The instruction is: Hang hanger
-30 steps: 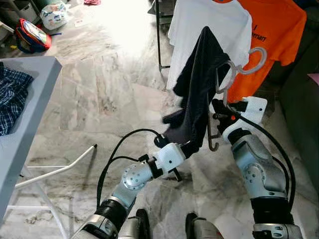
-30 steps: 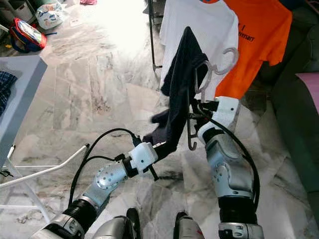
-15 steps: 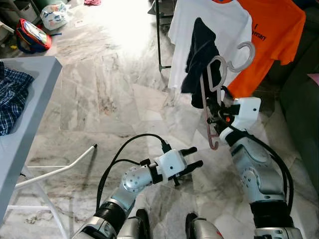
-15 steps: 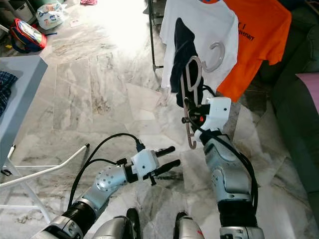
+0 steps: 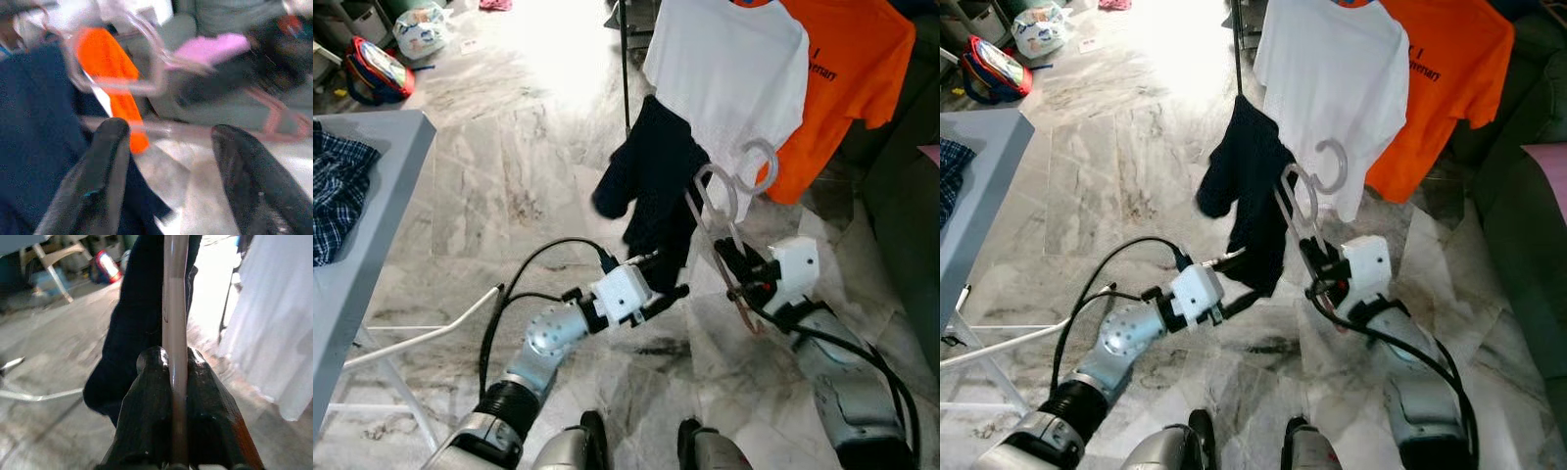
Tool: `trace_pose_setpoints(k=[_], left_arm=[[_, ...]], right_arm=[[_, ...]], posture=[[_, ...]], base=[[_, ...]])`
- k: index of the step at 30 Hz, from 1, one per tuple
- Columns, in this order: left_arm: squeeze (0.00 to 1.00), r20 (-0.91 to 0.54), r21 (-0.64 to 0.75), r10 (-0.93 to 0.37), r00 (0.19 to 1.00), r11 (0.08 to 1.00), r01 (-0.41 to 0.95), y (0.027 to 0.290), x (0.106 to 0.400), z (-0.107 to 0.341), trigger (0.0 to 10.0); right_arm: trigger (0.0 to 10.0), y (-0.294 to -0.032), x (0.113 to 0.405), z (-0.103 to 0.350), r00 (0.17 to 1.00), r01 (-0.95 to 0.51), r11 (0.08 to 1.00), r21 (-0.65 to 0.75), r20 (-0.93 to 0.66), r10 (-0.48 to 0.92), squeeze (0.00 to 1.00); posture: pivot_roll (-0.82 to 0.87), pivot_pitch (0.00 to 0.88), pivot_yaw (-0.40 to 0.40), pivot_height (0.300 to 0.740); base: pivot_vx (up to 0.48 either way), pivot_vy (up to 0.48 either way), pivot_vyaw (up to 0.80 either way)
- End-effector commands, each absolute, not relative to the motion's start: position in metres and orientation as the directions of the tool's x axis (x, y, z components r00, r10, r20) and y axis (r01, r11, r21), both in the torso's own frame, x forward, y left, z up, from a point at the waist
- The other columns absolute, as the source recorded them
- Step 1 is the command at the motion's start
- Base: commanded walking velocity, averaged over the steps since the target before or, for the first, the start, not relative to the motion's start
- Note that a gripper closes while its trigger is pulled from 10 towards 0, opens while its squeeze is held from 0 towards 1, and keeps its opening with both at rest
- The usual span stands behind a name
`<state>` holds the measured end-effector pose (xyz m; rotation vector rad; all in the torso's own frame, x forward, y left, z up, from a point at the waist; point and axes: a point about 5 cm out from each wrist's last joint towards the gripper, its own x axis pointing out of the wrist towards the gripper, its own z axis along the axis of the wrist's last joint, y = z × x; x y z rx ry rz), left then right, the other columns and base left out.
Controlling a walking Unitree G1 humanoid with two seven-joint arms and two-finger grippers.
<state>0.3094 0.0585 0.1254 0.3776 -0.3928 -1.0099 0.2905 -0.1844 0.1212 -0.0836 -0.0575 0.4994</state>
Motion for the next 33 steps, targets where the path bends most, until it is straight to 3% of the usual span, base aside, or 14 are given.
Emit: trace_pose_setpoints(k=[1,19,26,33], left_arm=[[1.0,0.16,0.5,-0.879,0.45,0.465,0.731,0.059,0.31,0.136,10.0],[1.0,0.156,0.614,-0.891,0.426,0.425,0.665,0.075,0.322,0.168,10.0],[1.0,0.003,0.671,-0.908,0.42,0.313,0.672,0.091,0.324,0.15,10.0],[1.0,-0.055,0.688,-0.904,0.425,0.274,0.672,0.098,0.327,0.145,10.0]], right_arm=[[10.0,-0.19,0.285,0.125,0.859,-0.496,0.861,-0.11,0.08,0.505,0.0],[10.0,-0.222,0.256,0.105,0.753,-0.655,0.739,-0.158,-0.066,0.654,0.0],[10.0,-0.227,0.248,0.107,0.648,-0.76,0.614,-0.215,-0.181,0.74,0.0],[10.0,-0.236,0.244,0.118,0.575,-0.815,0.514,-0.27,-0.257,0.777,0.0]], posture=[[-0.09,0.257,0.06,0.74],[-0.08,0.262,0.079,0.74],[-0.08,0.27,0.086,0.74],[-0.09,0.273,0.086,0.74]], base=[[0.0,0.0,0.0],[0.0,0.0,0.0],[0.0,0.0,0.0],[0.0,0.0,0.0]])
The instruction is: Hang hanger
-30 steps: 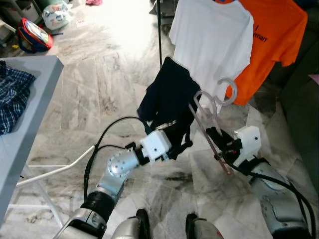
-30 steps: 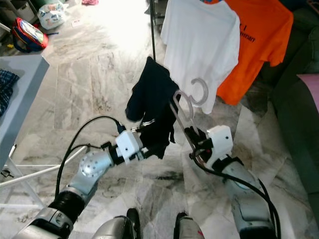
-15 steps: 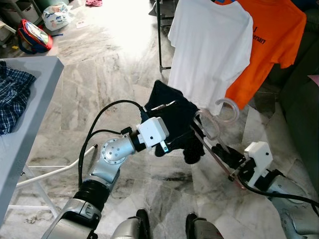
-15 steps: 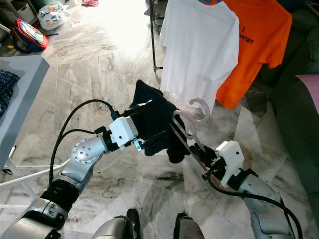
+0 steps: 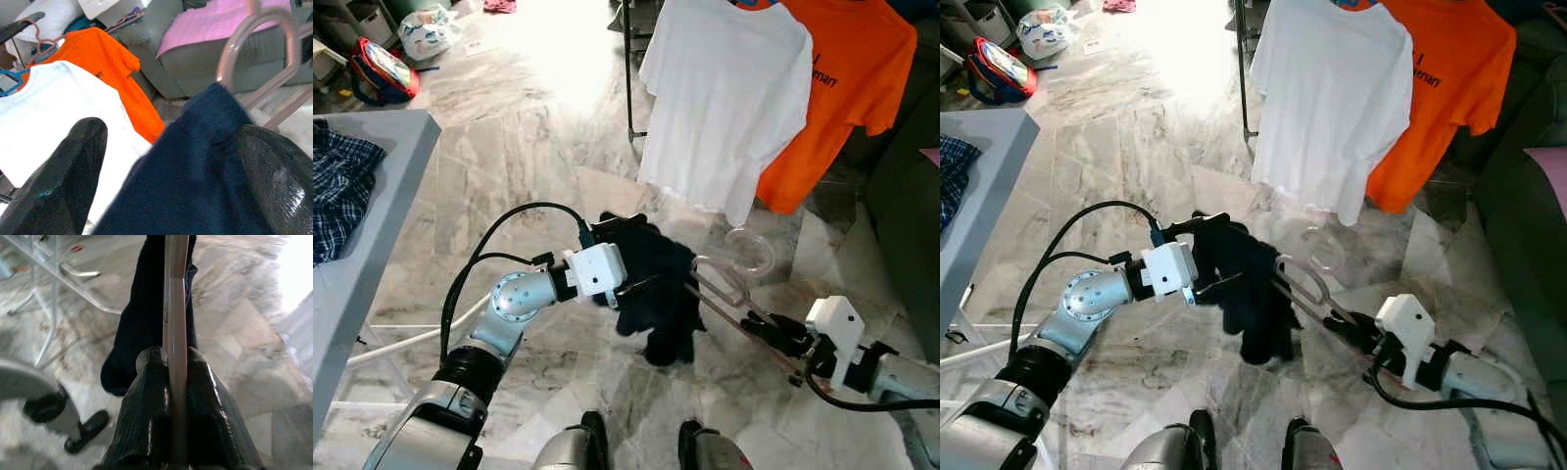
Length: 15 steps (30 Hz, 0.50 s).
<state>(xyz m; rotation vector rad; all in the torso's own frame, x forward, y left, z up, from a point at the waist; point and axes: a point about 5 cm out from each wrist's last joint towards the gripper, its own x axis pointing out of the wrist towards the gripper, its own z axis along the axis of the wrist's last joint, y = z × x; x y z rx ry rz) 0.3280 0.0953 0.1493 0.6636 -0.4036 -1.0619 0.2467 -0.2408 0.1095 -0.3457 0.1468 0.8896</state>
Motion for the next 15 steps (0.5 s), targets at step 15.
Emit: trace_pose_setpoints(k=[15], left_arm=[[1.0,-0.205,0.671,-0.902,0.379,0.152,0.726,0.103,0.33,0.133,10.0]], right_arm=[[10.0,-0.234,0.236,0.129,0.466,-0.878,0.384,-0.286,-0.323,0.824,0.0]], posture=[[-0.09,0.273,0.088,0.74]], base=[[0.0,0.0,0.0]])
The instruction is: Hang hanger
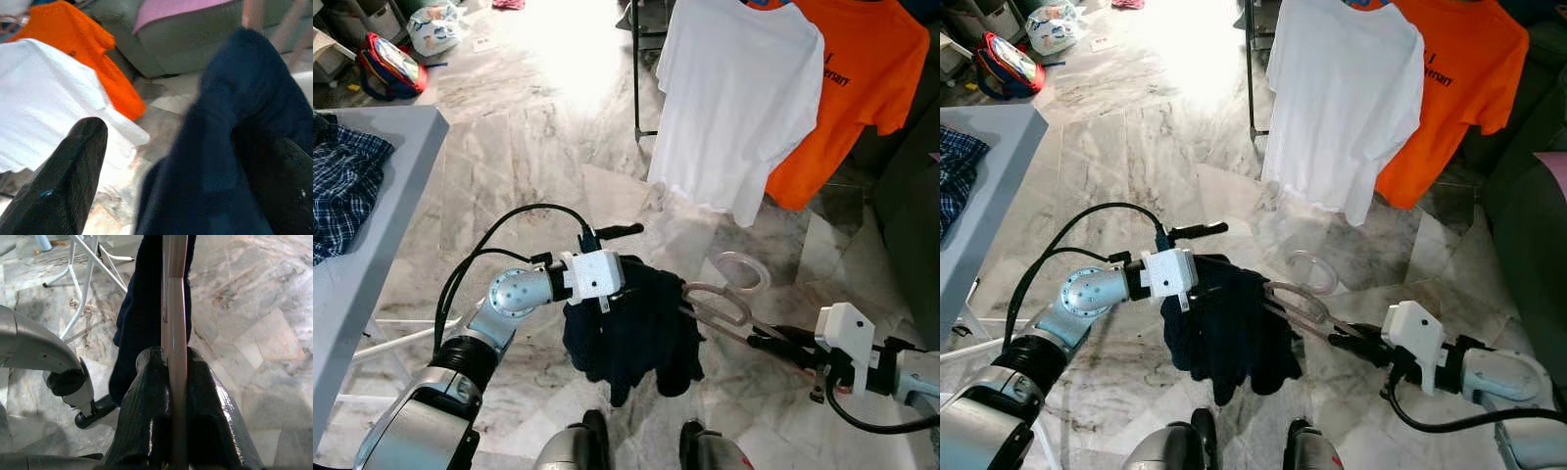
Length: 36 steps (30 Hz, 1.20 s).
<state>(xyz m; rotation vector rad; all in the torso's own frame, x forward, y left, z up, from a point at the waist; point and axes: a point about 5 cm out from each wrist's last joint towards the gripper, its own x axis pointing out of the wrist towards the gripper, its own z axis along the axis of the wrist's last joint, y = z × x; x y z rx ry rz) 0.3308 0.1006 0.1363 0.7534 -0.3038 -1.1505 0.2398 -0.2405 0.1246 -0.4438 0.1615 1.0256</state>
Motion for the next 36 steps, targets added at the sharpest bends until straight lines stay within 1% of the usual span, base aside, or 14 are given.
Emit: trace_pose_setpoints(k=[1,2,3,4,5,7,10,23,25,27,28,33,34,36], left_arm=[[0.82,-0.219,0.661,-0.903,0.37,0.142,0.737,0.103,0.33,0.132,10.0],[0.82,-0.219,0.661,-0.903,0.37,0.142,0.737,0.103,0.33,0.132,10.0],[0.15,-0.233,0.65,-0.903,0.36,0.131,0.748,0.104,0.33,0.13,10.0],[0.0,-0.264,0.629,-0.903,0.34,0.106,0.77,0.104,0.329,0.127,9.7],[0.0,-0.272,0.624,-0.902,0.334,0.098,0.775,0.104,0.329,0.126,7.8],[0.0,-0.277,0.625,-0.901,0.335,0.096,0.775,0.105,0.33,0.126,1.0],[0.0,-0.282,0.624,-0.899,0.336,0.095,0.776,0.105,0.334,0.13,0.0],[0.0,-0.335,0.591,-0.892,0.303,0.052,0.805,0.108,0.338,0.133,0.0],[0.0,-0.343,0.583,-0.892,0.293,0.043,0.811,0.108,0.338,0.133,3.1],[0.0,-0.341,0.581,-0.894,0.292,0.044,0.812,0.108,0.338,0.133,1.7],[0.0,-0.337,0.583,-0.895,0.293,0.046,0.811,0.108,0.339,0.134,0.0],[0.0,-0.315,0.613,-0.896,0.311,0.058,0.788,0.106,0.34,0.138,0.0],[0.0,-0.312,0.62,-0.897,0.313,0.058,0.783,0.105,0.34,0.138,2.0],[0.0,-0.312,0.622,-0.897,0.313,0.057,0.781,0.104,0.34,0.138,1.9]], right_arm=[[10.0,-0.233,0.236,0.13,0.463,-0.879,0.379,-0.289,-0.325,0.825,0.0],[10.0,-0.233,0.236,0.13,0.463,-0.879,0.379,-0.289,-0.325,0.825,0.0],[10.0,-0.233,0.236,0.131,0.461,-0.879,0.375,-0.294,-0.326,0.825,0.0],[10.0,-0.232,0.236,0.132,0.458,-0.879,0.368,-0.303,-0.327,0.826,0.0],[10.0,-0.231,0.235,0.132,0.456,-0.88,0.364,-0.306,-0.328,0.827,0.0],[10.0,-0.231,0.235,0.132,0.45,-0.882,0.35,-0.315,-0.342,0.825,0.0],[10.0,-0.233,0.233,0.13,0.445,-0.882,0.323,-0.342,-0.38,0.811,0.0],[10.0,-0.239,0.241,0.131,0.522,-0.826,0.332,-0.456,-0.395,0.756,0.0],[10.0,-0.239,0.246,0.133,0.553,-0.798,0.341,-0.497,-0.377,0.743,0.0],[10.0,-0.239,0.249,0.134,0.568,-0.783,0.348,-0.516,-0.364,0.738,0.0],[10.0,-0.238,0.25,0.134,0.571,-0.779,0.349,-0.521,-0.361,0.737,0.0],[10.0,-0.238,0.252,0.135,0.581,-0.768,0.347,-0.539,-0.356,0.732,0.0],[10.0,-0.238,0.253,0.135,0.582,-0.766,0.347,-0.541,-0.354,0.733,0.0],[10.0,-0.237,0.253,0.135,0.581,-0.765,0.346,-0.543,-0.353,0.733,0.0]], posture=[[-0.09,0.273,0.089,0.74],[-0.09,0.273,0.089,0.74],[-0.09,0.274,0.09,0.74],[-0.1,0.274,0.091,0.74],[-0.1,0.274,0.092,0.74],[-0.1,0.275,0.093,0.74],[-0.1,0.276,0.095,0.74],[-0.1,0.279,0.104,0.74],[-0.1,0.281,0.105,0.74],[-0.1,0.281,0.106,0.74],[-0.1,0.282,0.106,0.74],[-0.1,0.283,0.105,0.74],[-0.1,0.284,0.105,0.74],[-0.1,0.284,0.105,0.74]], base=[[0.0,0.0,0.0],[0.0,0.0,0.0],[0.0,0.0,0.0],[0.0,0.0,0.0],[0.0,0.0,0.0],[0.0,0.0,0.0],[0.0,0.0,0.0],[0.0,0.0,0.0],[0.0,0.0,0.0],[0.0,0.0,0.0],[0.0,0.0,0.0],[0.0,0.0,0.0],[0.0,0.0,0.0],[0.0,0.0,0.0]])
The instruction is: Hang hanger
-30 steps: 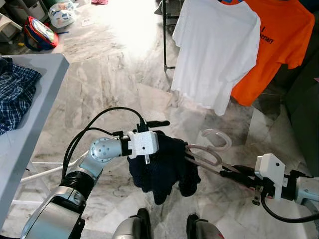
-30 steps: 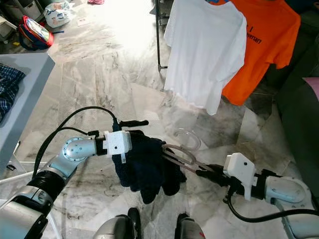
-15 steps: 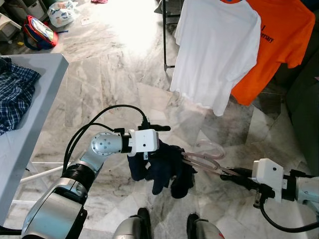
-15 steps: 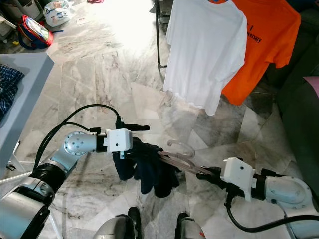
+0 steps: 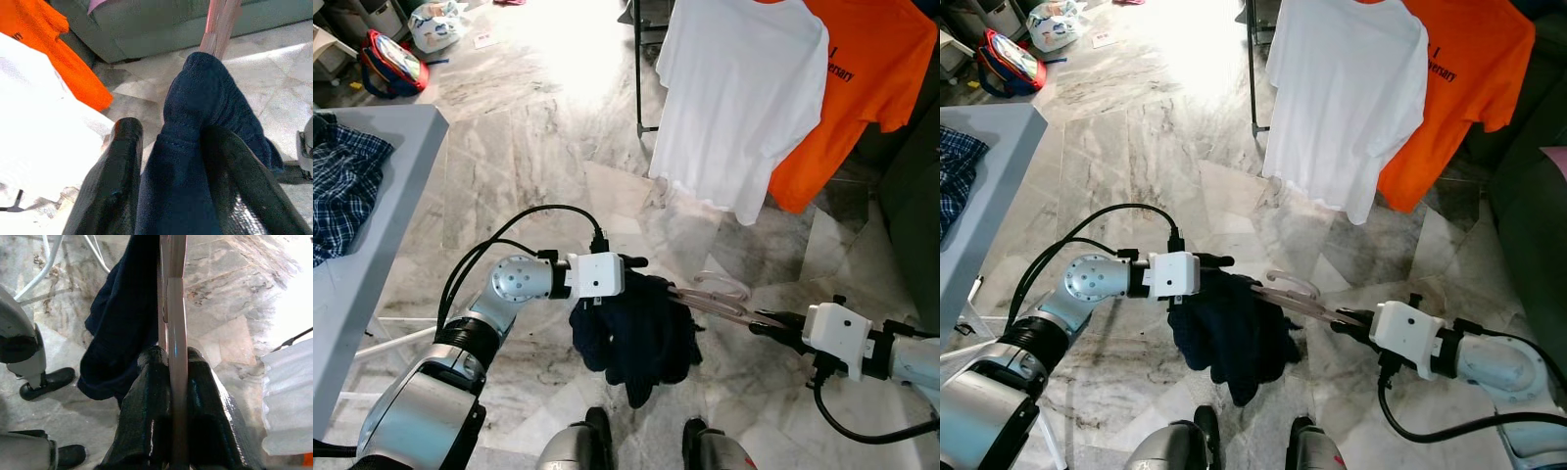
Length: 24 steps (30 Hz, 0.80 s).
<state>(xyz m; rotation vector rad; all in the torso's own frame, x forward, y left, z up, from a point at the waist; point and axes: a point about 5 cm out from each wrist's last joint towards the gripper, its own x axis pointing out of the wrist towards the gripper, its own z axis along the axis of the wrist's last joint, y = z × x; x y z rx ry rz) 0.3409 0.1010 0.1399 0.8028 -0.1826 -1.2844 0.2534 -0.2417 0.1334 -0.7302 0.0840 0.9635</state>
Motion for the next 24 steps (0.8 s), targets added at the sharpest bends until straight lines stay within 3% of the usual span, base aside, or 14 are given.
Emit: trace_pose_setpoints(k=[1,5,7,8,17,18,19,20,24], left_arm=[[0.0,-0.32,0.629,-0.894,0.315,0.049,0.776,0.104,0.34,0.137,1.2],[0.0,-0.324,0.628,-0.892,0.316,0.047,0.777,0.103,0.339,0.135,1.4],[0.0,-0.333,0.632,-0.886,0.323,0.044,0.774,0.103,0.339,0.132,4.0],[0.0,-0.339,0.63,-0.884,0.322,0.041,0.775,0.103,0.339,0.131,10.0],[0.0,-0.352,0.627,-0.875,0.333,0.044,0.778,0.101,0.34,0.128,10.0],[0.61,-0.352,0.621,-0.875,0.333,0.048,0.782,0.101,0.34,0.128,10.0],[0.61,-0.35,0.618,-0.874,0.338,0.056,0.784,0.102,0.34,0.128,10.0],[1.0,-0.355,0.61,-0.874,0.332,0.053,0.791,0.102,0.34,0.127,10.0],[1.0,-0.362,0.607,-0.872,0.328,0.047,0.793,0.101,0.34,0.126,10.0]], right_arm=[[10.0,-0.237,0.253,0.134,0.581,-0.765,0.344,-0.545,-0.353,0.733,0.0],[10.0,-0.235,0.254,0.135,0.577,-0.765,0.339,-0.548,-0.349,0.738,0.0],[10.0,-0.233,0.254,0.135,0.57,-0.768,0.332,-0.548,-0.347,0.745,0.0],[10.0,-0.232,0.254,0.136,0.563,-0.771,0.325,-0.548,-0.347,0.75,0.0],[10.0,-0.229,0.25,0.138,0.529,-0.792,0.296,-0.535,-0.358,0.769,0.0],[10.0,-0.229,0.25,0.138,0.529,-0.791,0.295,-0.535,-0.359,0.769,0.0],[10.0,-0.23,0.25,0.138,0.53,-0.791,0.295,-0.536,-0.359,0.768,0.0],[10.0,-0.23,0.25,0.138,0.53,-0.79,0.294,-0.537,-0.36,0.768,0.0],[10.0,-0.231,0.25,0.139,0.532,-0.789,0.293,-0.539,-0.363,0.765,0.0]], posture=[[-0.1,0.284,0.106,0.74],[-0.1,0.286,0.107,0.74],[-0.1,0.287,0.108,0.74],[-0.1,0.287,0.108,0.74],[-0.1,0.288,0.11,0.74],[-0.1,0.287,0.11,0.74],[-0.1,0.287,0.11,0.74],[-0.11,0.287,0.111,0.74],[-0.11,0.286,0.112,0.74]], base=[[0.0,0.0,0.0],[0.0,0.0,0.0],[0.0,0.0,0.0],[0.0,0.0,0.0],[0.0,0.0,0.0],[0.0,0.0,0.0],[0.0,0.0,0.0],[0.0,0.0,0.0],[0.0,0.0,0.0]])
